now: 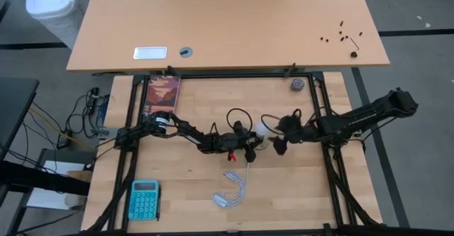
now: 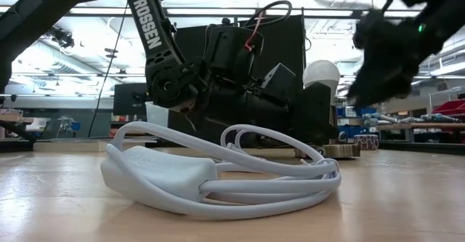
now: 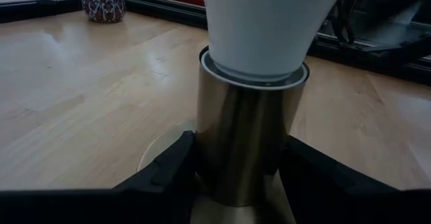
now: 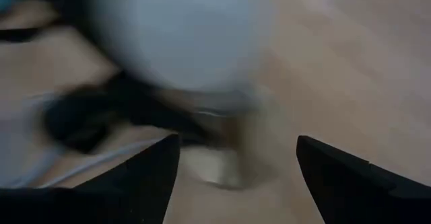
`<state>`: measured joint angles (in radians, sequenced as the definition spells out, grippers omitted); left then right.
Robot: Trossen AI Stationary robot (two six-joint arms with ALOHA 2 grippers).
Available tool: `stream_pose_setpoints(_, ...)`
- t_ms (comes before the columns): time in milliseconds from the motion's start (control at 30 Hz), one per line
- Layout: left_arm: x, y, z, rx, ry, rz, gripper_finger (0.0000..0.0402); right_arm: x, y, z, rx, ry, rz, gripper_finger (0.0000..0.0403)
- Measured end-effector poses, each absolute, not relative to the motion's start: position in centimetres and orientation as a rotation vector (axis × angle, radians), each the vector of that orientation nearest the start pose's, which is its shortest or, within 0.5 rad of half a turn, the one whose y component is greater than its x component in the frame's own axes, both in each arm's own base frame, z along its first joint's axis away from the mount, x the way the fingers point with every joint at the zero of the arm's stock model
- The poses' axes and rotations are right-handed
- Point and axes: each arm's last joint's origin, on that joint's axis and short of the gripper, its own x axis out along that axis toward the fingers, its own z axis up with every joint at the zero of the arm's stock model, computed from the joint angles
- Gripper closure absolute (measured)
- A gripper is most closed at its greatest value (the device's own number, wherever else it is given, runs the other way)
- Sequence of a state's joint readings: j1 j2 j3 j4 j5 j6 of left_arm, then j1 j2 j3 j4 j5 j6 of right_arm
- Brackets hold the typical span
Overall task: Screw lightbulb
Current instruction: Remove the lightbulb on the desk lamp
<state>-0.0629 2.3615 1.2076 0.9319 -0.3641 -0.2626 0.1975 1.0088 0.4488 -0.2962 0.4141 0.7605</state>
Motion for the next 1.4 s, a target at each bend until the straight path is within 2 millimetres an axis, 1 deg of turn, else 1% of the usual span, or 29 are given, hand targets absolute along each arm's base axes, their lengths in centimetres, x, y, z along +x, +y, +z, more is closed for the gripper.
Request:
stream_pose_setpoints(33, 45.4, -1.8, 6.8, -0.212, 0.178, 0.327, 0.0213, 18.3, 2.7, 18.0, 0.432, 0.668, -0.422, 0.0095)
stream_pose_setpoints(100, 45.4, -1.7, 6.9, -0.213, 0.178, 0.328, 0.0213, 18.8, 3.0, 18.2, 0.381, 0.64, -0.373, 0.0095)
stream_pose_setpoints(200, 45.4, -1.7, 6.9, -0.213, 0.177, 0.329, 0.0213, 18.9, 2.6, 18.0, 0.35, 0.627, -0.445, 0.0095)
stream_pose_setpoints(267, 45.4, -1.7, 6.9, -0.215, 0.176, 0.329, 0.0213, 19.1, 2.3, 17.9, 0.342, 0.623, -0.462, 0.0095)
stream_pose_setpoints(433, 45.4, -1.7, 6.9, -0.223, 0.171, 0.332, 0.0213, 20.0, 1.6, 18.0, 0.285, 0.591, -0.436, 0.0095)
stream_pose_setpoints(533, 45.4, -1.6, 6.9, -0.224, 0.17, 0.332, 0.0213, 20.1, 1.1, 17.8, 0.248, 0.619, -0.43, 0.0095)
stream_pose_setpoints(600, 45.4, -1.7, 6.9, -0.231, 0.167, 0.331, 0.0213, 19.5, 0.6, 17.6, 0.229, 0.667, -0.48, 0.0095)
stream_pose_setpoints(700, 45.4, -2.0, 6.9, -0.22, 0.172, 0.33, 0.0213, 17.5, -0.5, 17.4, 0.209, 0.739, -0.693, 0.0095)
stream_pose_setpoints(767, 45.4, -2.0, 6.9, -0.22, 0.172, 0.329, 0.0213, 16.0, -0.8, 17.5, 0.249, 0.75, -0.813, 0.0095)
stream_pose_setpoints(800, 45.4, -2.1, 6.9, -0.22, 0.172, 0.329, 0.0213, 15.6, -0.8, 17.6, 0.272, 0.745, -0.831, 0.0095)
stream_pose_setpoints(833, 45.4, -2.1, 6.9, -0.22, 0.171, 0.328, 0.0213, 15.5, -0.8, 17.9, 0.288, 0.734, -0.81, 0.0095)
stream_pose_setpoints(867, 45.4, -2.1, 6.9, -0.221, 0.167, 0.328, 0.0213, 15.6, -0.5, 18.2, 0.3, 0.727, -0.745, 0.0095)
stream_pose_setpoints(967, 45.4, -2.1, 6.9, -0.224, 0.166, 0.326, 0.0213, 16.6, 0.5, 19.2, 0.34, 0.686, -0.46, 0.0095)
stream_pose_setpoints(1033, 45.4, -2.1, 6.9, -0.225, 0.163, 0.326, 0.0213, 17.2, 1.0, 19.6, 0.325, 0.655, -0.341, 0.0095)
stream_pose_setpoints(1167, 45.4, -2.1, 7.0, -0.25, 0.155, 0.327, 0.0213, 18.0, 1.3, 19.2, 0.313, 0.653, -0.302, 0.0095)
stream_pose_setpoints(1300, 45.4, -2.1, 7.0, -0.253, 0.154, 0.326, 0.0213, 19.3, 1.5, 18.5, 0.305, 0.654, -0.251, 0.0095)
stream_pose_setpoints(1400, 45.5, -2.1, 7.1, -0.255, 0.151, 0.326, 0.0213, 20.2, 1.4, 17.9, 0.296, 0.652, -0.253, 0.0095)
